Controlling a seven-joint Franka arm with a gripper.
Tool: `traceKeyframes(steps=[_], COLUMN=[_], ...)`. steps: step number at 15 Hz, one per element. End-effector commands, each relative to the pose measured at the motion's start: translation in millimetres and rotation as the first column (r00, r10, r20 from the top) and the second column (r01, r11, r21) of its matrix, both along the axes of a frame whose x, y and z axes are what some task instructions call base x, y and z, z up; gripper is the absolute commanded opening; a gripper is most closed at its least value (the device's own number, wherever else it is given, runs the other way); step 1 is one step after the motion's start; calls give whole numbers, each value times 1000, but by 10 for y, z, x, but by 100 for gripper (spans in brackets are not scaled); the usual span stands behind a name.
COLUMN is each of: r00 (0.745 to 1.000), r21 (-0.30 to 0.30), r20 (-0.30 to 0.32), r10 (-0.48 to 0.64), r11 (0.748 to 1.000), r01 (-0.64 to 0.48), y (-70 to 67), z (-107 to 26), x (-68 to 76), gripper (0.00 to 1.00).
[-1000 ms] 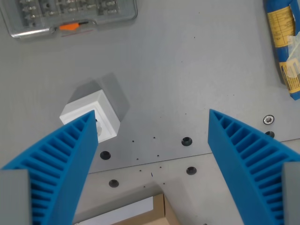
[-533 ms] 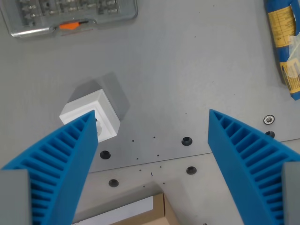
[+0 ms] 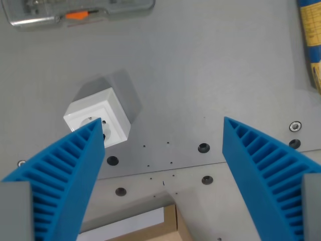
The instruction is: Move above the white socket
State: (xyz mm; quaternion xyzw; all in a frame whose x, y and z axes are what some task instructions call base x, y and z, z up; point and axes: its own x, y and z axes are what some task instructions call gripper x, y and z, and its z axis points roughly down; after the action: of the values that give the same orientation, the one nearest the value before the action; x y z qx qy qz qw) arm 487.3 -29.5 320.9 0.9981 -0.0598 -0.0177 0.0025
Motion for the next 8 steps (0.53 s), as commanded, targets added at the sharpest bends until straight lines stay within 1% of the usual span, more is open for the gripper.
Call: traceKeyframes(steps=[1, 8], r00=[991, 979], r21=[-13, -20], r20=[94, 103], r10=[94, 174], r11=[996, 985], r01=[-93, -173], y=[53, 219], z=[-109, -390], x=[-87, -224], gripper=[100, 100])
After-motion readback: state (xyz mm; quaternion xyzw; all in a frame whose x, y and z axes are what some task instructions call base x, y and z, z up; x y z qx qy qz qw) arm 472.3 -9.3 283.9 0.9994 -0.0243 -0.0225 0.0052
